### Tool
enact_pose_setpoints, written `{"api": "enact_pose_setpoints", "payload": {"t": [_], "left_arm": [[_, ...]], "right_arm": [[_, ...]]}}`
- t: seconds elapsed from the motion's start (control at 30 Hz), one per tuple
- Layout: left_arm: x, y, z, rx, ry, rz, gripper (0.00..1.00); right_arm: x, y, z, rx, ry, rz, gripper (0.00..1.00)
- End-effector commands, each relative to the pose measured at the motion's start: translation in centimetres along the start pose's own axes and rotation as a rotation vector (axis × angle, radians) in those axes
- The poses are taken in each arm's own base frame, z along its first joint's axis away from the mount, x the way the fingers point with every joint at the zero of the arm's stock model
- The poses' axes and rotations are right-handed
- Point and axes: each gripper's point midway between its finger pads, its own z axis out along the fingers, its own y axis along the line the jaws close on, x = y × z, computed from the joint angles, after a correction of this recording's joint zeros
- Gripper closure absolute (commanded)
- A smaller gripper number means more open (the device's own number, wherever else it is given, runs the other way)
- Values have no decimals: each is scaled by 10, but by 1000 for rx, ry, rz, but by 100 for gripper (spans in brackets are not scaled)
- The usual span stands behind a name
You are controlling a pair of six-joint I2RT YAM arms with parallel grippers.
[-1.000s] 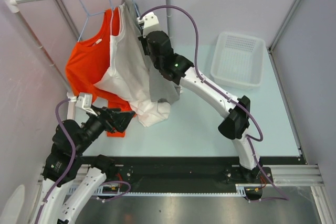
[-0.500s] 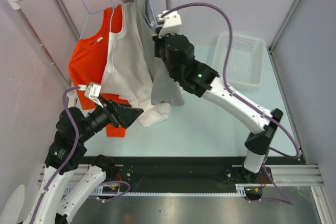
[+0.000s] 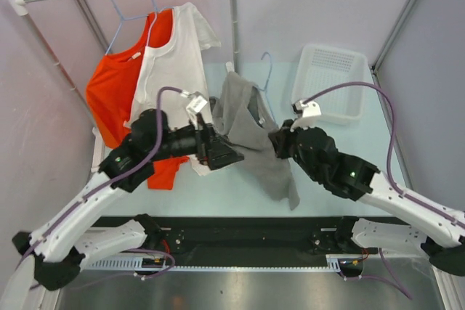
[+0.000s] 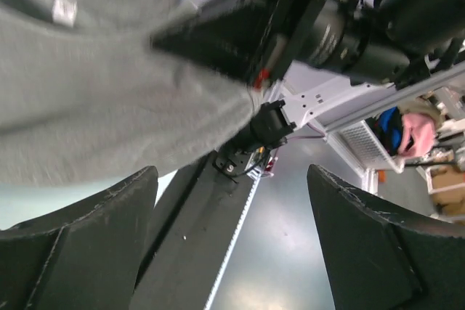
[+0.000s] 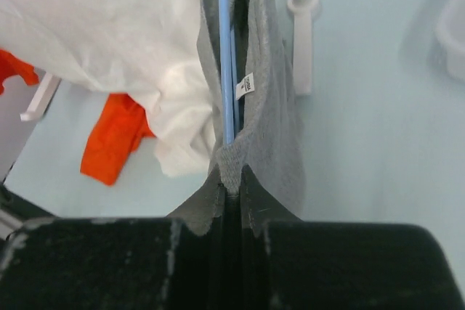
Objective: Remove the t-shirt from the hanger
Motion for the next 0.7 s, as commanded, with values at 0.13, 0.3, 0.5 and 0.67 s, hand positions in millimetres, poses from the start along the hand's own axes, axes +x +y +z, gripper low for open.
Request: {"api": "enact_pose_setpoints", "payload": {"t": [0.13, 0.3, 0.5, 0.67], "left_arm": [[-65, -9, 29, -145, -262, 104, 12], [-91, -3, 39, -229, -286, 170, 18], [-116, -18, 47, -200, -283, 379, 32], [-110, -4, 66, -233, -230, 397, 31]], "right_arm": [[15, 3, -46, -136, 70, 193, 100], [16, 26, -66, -317, 101, 167, 100], [16, 38, -74, -393, 124, 165, 100], [18, 45, -73, -421, 132, 184, 100]]}}
